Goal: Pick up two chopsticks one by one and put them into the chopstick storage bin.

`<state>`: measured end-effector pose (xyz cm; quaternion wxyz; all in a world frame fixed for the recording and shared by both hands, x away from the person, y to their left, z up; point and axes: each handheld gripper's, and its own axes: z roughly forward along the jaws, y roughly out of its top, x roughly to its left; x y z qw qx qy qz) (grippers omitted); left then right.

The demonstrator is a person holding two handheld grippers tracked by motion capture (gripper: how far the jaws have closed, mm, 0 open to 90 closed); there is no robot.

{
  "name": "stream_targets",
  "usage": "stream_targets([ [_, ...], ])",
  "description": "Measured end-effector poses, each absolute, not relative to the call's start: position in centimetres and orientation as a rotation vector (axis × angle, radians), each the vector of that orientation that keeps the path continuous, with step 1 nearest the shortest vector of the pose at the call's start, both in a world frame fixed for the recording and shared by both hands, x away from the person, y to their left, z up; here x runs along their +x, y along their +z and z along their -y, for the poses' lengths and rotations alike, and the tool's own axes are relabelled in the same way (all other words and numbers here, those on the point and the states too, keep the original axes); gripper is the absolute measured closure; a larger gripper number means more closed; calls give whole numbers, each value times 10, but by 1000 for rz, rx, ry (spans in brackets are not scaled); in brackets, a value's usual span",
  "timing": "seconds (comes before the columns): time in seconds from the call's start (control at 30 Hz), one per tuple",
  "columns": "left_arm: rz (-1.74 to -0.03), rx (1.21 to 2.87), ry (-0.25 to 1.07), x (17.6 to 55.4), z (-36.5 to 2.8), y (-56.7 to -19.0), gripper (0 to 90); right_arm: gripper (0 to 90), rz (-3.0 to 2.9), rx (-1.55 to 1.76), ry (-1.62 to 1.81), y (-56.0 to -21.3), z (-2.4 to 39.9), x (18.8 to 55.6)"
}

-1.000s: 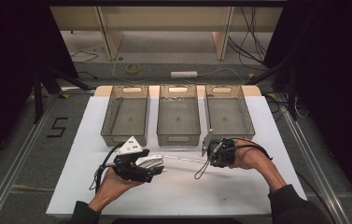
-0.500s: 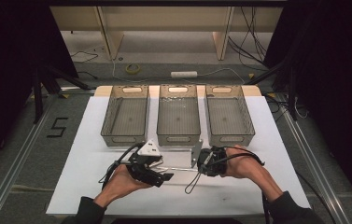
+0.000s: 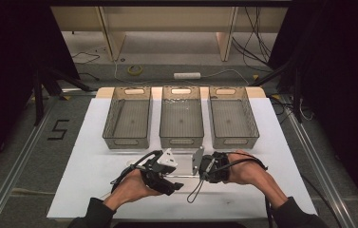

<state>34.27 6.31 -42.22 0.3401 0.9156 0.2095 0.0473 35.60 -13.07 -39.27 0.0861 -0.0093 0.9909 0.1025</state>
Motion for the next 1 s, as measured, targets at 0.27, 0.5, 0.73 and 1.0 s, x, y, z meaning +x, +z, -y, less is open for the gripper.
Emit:
stream_targets([
  [0.27,-473,2448,168,341,-54,-429,499,859,-2964,-69,292,-393,126,353],
  [0.5,-438,2460,202,338,-51,-430,615,859,-2966,-99,279,-392,124,352],
  [0.73,-407,2479,198,336,-47,-432,711,859,-2973,-104,270,-393,123,351],
  [1.0,-344,2497,171,335,-47,-430,808,856,-2983,-130,290,-393,124,349],
])
